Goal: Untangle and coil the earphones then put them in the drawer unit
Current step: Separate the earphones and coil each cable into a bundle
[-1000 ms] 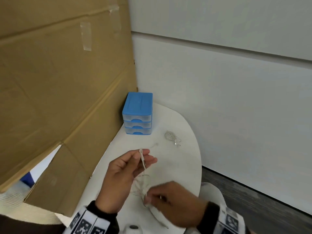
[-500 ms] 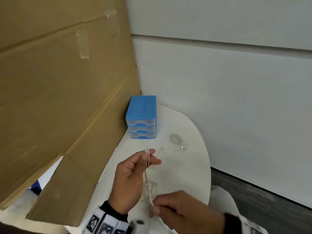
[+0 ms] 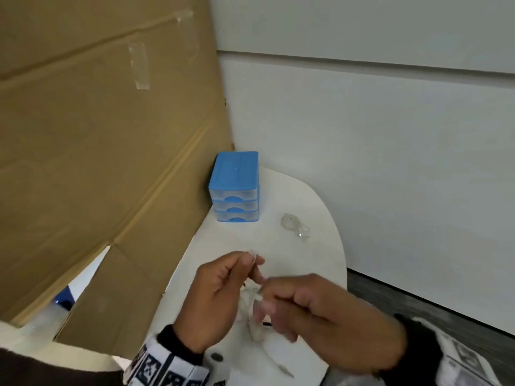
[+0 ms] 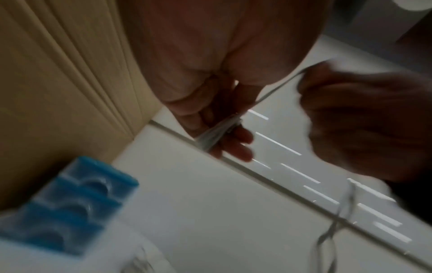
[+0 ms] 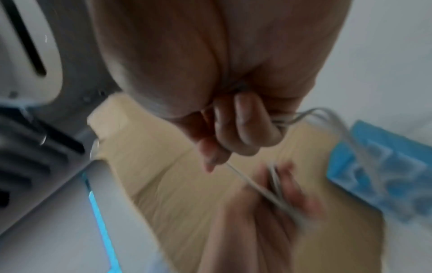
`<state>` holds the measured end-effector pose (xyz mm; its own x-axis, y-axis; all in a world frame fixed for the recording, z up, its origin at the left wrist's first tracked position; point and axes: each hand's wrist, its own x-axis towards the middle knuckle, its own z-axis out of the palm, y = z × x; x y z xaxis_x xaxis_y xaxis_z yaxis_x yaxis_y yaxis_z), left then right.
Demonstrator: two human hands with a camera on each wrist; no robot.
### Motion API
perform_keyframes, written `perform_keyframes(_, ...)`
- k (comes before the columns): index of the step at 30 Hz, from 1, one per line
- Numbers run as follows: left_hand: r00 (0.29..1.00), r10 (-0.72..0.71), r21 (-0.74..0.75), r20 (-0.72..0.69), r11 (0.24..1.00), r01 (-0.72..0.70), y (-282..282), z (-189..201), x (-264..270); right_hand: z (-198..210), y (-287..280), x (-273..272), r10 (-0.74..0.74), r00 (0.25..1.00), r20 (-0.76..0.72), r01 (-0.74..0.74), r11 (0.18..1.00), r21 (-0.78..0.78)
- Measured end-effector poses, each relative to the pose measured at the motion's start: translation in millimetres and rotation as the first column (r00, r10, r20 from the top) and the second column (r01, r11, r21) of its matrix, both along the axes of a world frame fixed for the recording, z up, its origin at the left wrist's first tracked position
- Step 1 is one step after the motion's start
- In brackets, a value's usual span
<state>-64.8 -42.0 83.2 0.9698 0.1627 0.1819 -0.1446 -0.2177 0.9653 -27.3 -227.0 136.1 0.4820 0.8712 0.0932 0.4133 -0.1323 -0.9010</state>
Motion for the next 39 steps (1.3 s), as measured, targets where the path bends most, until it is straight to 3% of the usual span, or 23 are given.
perform_keyframes(2, 0.987, -0.148, -0.094, -0.059, 0.985, 0.142, -5, -1, -12, 7, -1, 26, -0.214, 0.976, -0.031, 0.216, 0.970, 0.106)
perform_keyframes(4, 0.979, -0.199, -0.405, -0.040, 0.899, 0.166, -10, 8, -18, -6, 6, 45, -0.339, 0.940, -0.030, 0.341, 0.938, 0.060)
perform_keyframes(7, 0.998, 0.004, -0.674, 0.068, 0.738, 0.044, -12, 29, -11, -34, 13, 25, -0.209, 0.978, 0.005, 0.208, 0.970, -0.128)
perform_keyframes(8, 0.992, 0.096, -0.669, 0.076, 0.743, -0.021, -7, 30, -5, -33, 11, 9, -0.110, 0.993, 0.036, 0.114, 0.975, -0.188)
perform_keyframes(10, 0.974, 0.201, -0.440, 0.102, 0.887, -0.137, 5, 27, 2, -14, 5, -19, 0.036, 0.998, 0.048, -0.025, 0.977, -0.210)
perform_keyframes(11, 0.979, 0.176, -0.234, 0.106, 0.961, -0.147, 9, 24, 2, 1, 1, -23, 0.058, 0.998, 0.010, -0.055, 0.985, -0.163)
perform_keyframes(13, 0.999, -0.016, 0.057, 0.031, 0.998, 0.014, 10, 16, -5, 25, -3, -10, -0.016, 0.999, -0.037, 0.017, 0.999, 0.026)
perform_keyframes(14, 0.993, -0.120, 0.067, -0.009, 0.990, 0.121, 7, 14, -10, 30, -4, 4, -0.114, 0.992, -0.057, 0.120, 0.986, 0.112)
perform_keyframes(15, 0.980, -0.197, -0.021, -0.026, 0.980, 0.197, 3, 16, -15, 26, -4, 21, -0.219, 0.974, -0.051, 0.224, 0.964, 0.145)
perform_keyframes(17, 0.969, -0.247, -0.366, 0.014, 0.901, 0.235, -5, 29, -21, 3, 3, 46, -0.348, 0.937, -0.011, 0.348, 0.932, 0.102)
perform_keyframes(19, 0.991, -0.101, -0.617, 0.083, 0.776, 0.131, -7, 40, -16, -28, 12, 46, -0.305, 0.951, -0.049, 0.304, 0.952, -0.027)
perform_keyframes(20, 0.996, 0.008, -0.663, 0.087, 0.747, 0.052, -5, 42, -10, -40, 15, 35, -0.254, 0.965, -0.060, 0.248, 0.965, -0.088)
perform_keyframes(21, 0.991, 0.101, -0.652, 0.091, 0.758, -0.018, 0, 40, -3, -46, 17, 20, -0.185, 0.982, -0.047, 0.177, 0.974, -0.139)
perform_keyframes(22, 0.979, 0.176, -0.566, 0.102, 0.820, -0.088, 6, 34, 2, -47, 17, 4, -0.111, 0.994, -0.006, 0.108, 0.980, -0.167)
perform_keyframes(24, 0.970, 0.213, -0.141, 0.116, 0.970, -0.196, 12, 22, 3, -30, 15, -15, 0.001, 0.995, 0.101, 0.017, 0.984, -0.176)
perform_keyframes(26, 0.997, 0.062, 0.237, 0.056, 0.969, -0.073, 10, 8, -4, -9, 14, -9, -0.013, 0.987, 0.157, 0.031, 0.993, -0.111)
perform_keyframes(27, 1.000, -0.025, 0.260, -0.001, 0.965, 0.025, 7, 4, -8, -1, 14, 2, -0.069, 0.985, 0.161, 0.080, 0.995, -0.063)
perform_keyframes(28, 0.995, -0.088, 0.176, -0.052, 0.980, 0.096, 3, 4, -11, 1, 13, 15, -0.145, 0.978, 0.152, 0.150, 0.989, -0.019)
perform_keyframes(30, 0.986, -0.121, -0.141, -0.114, 0.984, 0.105, -1, 9, -13, -12, 13, 40, -0.288, 0.954, 0.079, 0.285, 0.957, 0.048)
perform_keyframes(32, 0.982, -0.103, -0.463, -0.160, 0.886, 0.018, -4, 17, -10, -34, 16, 46, -0.351, 0.936, 0.015, 0.350, 0.936, 0.046)
perform_keyframes(34, 0.982, -0.080, -0.709, -0.169, 0.702, -0.065, -6, 24, -4, -58, 22, 32, -0.385, 0.923, 0.004, 0.385, 0.922, 0.040)
perform_keyframes(37, 0.984, -0.015, -0.884, -0.175, 0.444, -0.150, -5, 22, 5, -76, 31, 4, -0.523, 0.852, -0.027, 0.522, 0.845, 0.113)
perform_keyframes(39, 0.979, 0.034, -0.914, -0.200, 0.353, -0.199, -7, 15, 10, -75, 39, -8, -0.578, 0.814, -0.060, 0.580, 0.800, 0.155)
